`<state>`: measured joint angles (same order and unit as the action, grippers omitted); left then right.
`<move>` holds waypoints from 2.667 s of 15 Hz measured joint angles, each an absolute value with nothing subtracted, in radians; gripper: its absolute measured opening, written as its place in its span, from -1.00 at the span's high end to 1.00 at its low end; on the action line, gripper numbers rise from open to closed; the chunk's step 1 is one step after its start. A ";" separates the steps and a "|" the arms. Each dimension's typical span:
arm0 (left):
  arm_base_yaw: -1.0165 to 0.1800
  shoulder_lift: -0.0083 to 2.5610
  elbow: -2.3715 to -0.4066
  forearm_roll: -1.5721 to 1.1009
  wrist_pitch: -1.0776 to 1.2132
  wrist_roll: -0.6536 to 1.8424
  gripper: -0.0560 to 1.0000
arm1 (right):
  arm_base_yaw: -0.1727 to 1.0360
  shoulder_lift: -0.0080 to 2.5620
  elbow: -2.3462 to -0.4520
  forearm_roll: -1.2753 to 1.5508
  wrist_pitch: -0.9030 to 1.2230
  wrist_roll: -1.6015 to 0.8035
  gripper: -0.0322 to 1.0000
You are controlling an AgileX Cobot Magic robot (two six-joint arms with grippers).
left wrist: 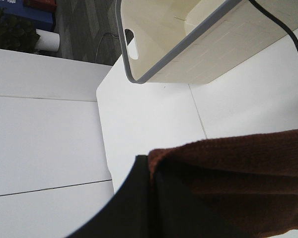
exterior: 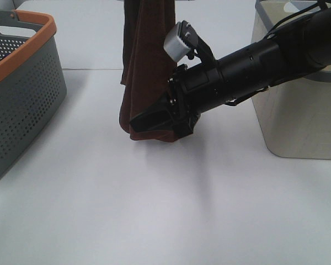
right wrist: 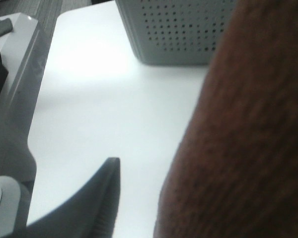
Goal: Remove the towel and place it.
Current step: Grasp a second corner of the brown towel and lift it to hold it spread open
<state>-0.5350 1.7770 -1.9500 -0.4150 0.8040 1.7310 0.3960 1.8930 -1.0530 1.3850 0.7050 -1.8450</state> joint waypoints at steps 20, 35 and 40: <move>-0.535 1.777 -1.950 -0.411 0.803 1.713 0.89 | 0.396 1.792 -1.053 1.189 0.636 -1.579 0.94; -0.535 1.812 -1.950 -0.085 0.902 1.033 0.89 | 0.396 1.521 -1.067 0.511 0.412 -1.297 0.94; -0.534 1.872 -1.951 0.092 0.811 0.827 0.89 | 0.396 1.593 -1.187 0.376 0.244 -1.307 0.94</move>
<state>-0.5340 1.8720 -1.9510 0.0920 0.8110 0.8270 0.3960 1.5930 -1.1870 0.3760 0.2440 -1.3070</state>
